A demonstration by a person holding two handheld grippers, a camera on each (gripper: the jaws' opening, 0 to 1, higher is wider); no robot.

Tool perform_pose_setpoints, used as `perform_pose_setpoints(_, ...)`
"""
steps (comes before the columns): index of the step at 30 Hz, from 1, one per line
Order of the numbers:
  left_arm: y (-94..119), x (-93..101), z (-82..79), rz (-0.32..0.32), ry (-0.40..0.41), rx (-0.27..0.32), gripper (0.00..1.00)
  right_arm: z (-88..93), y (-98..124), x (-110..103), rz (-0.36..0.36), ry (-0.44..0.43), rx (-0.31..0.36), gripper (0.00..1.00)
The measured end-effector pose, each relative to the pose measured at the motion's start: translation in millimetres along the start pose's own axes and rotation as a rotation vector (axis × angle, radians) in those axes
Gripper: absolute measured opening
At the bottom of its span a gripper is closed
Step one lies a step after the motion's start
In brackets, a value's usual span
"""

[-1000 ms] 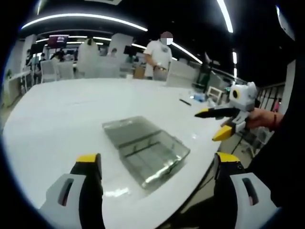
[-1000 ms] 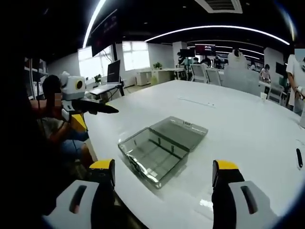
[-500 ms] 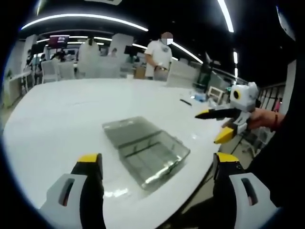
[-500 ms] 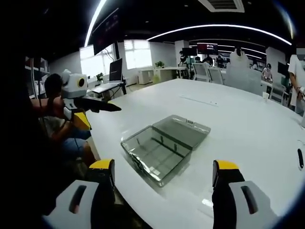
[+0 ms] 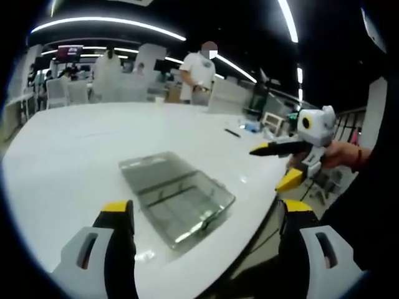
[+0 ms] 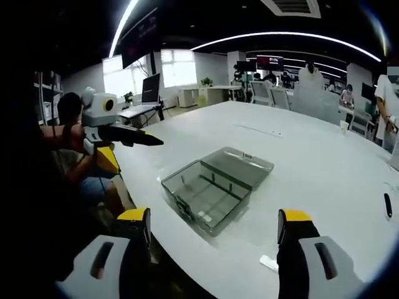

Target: Insert the divider into the dual guide fixture by aligning both edges with the guide slots and pushing it downward to the bottom, including one-sided entry, uneven engagement, binding, and posture correction.

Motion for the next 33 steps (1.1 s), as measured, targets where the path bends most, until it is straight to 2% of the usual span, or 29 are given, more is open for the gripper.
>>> perform_pose_setpoints(5,-8.2,5.1,0.9,0.035,-0.026,-0.024,0.95,6.7,7.4,3.4,0.025,-0.017,-0.005,0.81)
perform_pose_setpoints(19,-21.4,20.2,-0.2,0.078,-0.040,-0.024,0.95,14.6,14.3,6.1,0.065,-0.033,-0.017,0.79)
perform_pose_setpoints(33,-13.1,10.1,2.4,0.070,-0.025,-0.033,0.95,11.0,2.0,9.3,0.089,-0.049,-0.021,0.76)
Point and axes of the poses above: the point that each gripper's makers call its tool centre point, and the gripper's own axes: y roughly backward along the fingers, x roughly to its right, z roughly out of its underside, the point moved 2 cm from there along y, roughly backward along the fingers, and after that the axes turned 3 degrees about -x, right-handed, at the moved point
